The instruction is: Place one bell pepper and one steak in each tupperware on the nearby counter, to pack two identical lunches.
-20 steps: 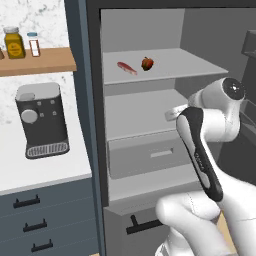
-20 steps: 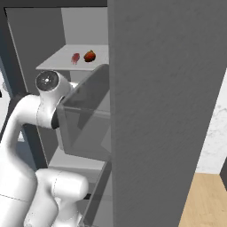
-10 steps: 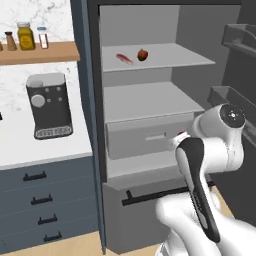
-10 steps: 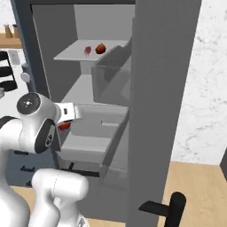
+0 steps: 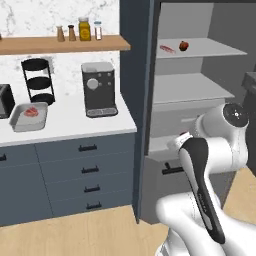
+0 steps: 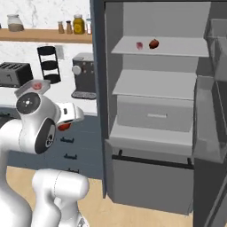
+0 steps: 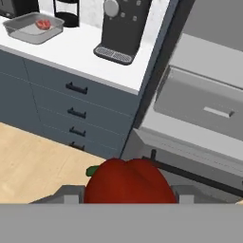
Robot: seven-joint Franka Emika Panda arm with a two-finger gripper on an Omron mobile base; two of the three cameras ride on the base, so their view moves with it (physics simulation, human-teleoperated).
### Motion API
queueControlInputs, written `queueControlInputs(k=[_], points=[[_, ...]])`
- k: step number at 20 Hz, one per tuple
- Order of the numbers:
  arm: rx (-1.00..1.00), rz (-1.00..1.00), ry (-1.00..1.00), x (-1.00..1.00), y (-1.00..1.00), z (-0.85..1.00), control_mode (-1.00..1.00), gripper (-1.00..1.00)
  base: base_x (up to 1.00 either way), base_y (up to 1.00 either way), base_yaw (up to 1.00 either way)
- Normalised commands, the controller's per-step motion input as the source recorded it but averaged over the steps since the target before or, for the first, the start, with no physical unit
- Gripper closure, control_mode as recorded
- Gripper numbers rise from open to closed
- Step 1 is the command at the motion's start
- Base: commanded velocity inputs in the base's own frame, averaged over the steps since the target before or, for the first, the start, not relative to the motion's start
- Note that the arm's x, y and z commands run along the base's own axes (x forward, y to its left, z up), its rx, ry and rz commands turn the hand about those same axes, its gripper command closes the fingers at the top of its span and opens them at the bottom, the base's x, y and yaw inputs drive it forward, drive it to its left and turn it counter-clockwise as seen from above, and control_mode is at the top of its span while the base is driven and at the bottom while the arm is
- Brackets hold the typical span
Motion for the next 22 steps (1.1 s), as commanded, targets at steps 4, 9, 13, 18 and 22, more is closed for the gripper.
queueControlInputs(k=[4,9,13,18,22], points=[[0.0,0.0,0.0,0.0,0.0,0.0,1.0,1.0,0.13,1.0,0.09],[0.0,0.0,0.0,0.0,0.0,0.0,1.0,1.0,0.63,1.0,0.01],[0.0,0.0,0.0,0.0,0.0,0.0,1.0,1.0,1.0,1.0,0.0],[0.0,0.0,0.0,0.0,0.0,0.0,1.0,1.0,1.0,1.0,-0.03],[0.0,0.0,0.0,0.0,0.0,0.0,1.0,1.0,1.0,0.89,-0.06]])
